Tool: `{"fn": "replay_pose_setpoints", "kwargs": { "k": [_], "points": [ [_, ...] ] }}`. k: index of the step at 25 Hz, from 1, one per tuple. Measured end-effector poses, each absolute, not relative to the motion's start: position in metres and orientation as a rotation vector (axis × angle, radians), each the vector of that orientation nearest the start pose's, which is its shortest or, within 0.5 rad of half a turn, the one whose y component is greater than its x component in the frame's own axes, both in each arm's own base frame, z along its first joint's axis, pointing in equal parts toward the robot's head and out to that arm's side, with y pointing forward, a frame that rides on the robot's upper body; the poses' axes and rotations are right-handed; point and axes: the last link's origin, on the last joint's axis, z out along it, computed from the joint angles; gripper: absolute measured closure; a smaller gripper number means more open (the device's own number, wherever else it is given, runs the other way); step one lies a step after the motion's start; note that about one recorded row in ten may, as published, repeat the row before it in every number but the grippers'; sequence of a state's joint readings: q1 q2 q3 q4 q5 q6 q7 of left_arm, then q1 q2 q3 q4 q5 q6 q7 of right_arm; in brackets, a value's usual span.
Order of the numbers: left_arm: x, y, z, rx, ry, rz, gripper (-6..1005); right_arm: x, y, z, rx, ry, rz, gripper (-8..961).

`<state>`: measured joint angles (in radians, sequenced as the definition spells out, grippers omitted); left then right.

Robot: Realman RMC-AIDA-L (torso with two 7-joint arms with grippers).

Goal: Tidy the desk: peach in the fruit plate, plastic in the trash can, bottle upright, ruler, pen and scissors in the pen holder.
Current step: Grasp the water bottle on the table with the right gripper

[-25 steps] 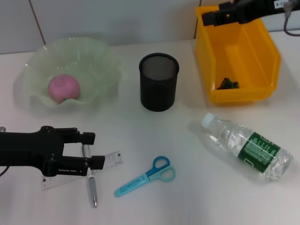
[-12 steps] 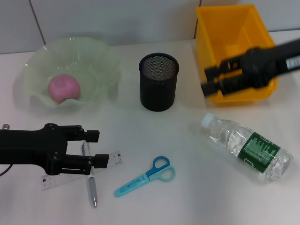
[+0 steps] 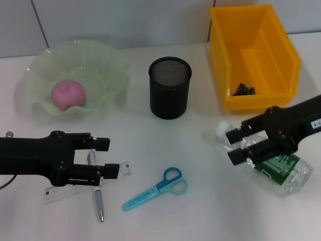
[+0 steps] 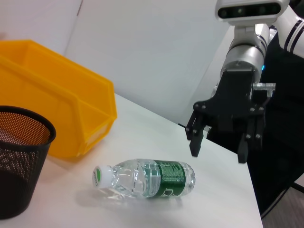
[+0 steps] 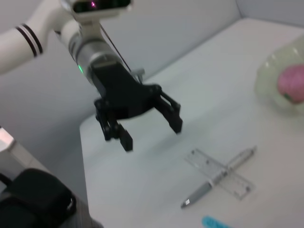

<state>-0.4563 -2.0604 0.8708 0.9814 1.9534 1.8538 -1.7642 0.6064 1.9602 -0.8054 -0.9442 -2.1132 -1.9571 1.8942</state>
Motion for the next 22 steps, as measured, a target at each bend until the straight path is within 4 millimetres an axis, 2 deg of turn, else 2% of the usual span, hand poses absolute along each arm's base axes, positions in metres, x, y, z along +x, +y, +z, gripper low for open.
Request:
{"fn": "replay_pose_setpoints", "kwargs": {
  "k": [6, 9, 13, 14, 22],
  "points": [
    [-0.226, 0.299, 0.033, -3.01, -0.753, -0.66, 199, 0.22, 0.324, 0.081, -3.048, 0.906, 0.18, 235],
    [-0.225, 0.299, 0.033, -3.01, -0.753, -0.665, 199, 0.216, 0.326, 0.091, -3.0, 0.945, -0.009, 230],
    [-0.226, 0.299, 0.033, -3.008, -0.753, -0.667, 199, 0.212, 0.329, 0.096, -2.954, 0.978, -0.131, 224],
    [-0.226, 0.299, 0.033, -3.008, -0.753, -0.667, 199, 0.208, 0.33, 0.097, -2.915, 0.986, -0.218, 222],
    [-0.226, 0.299, 0.034, -3.004, -0.757, -0.671, 199, 0.192, 0.329, 0.096, -2.84, 0.971, -0.393, 210]
  ]
}}
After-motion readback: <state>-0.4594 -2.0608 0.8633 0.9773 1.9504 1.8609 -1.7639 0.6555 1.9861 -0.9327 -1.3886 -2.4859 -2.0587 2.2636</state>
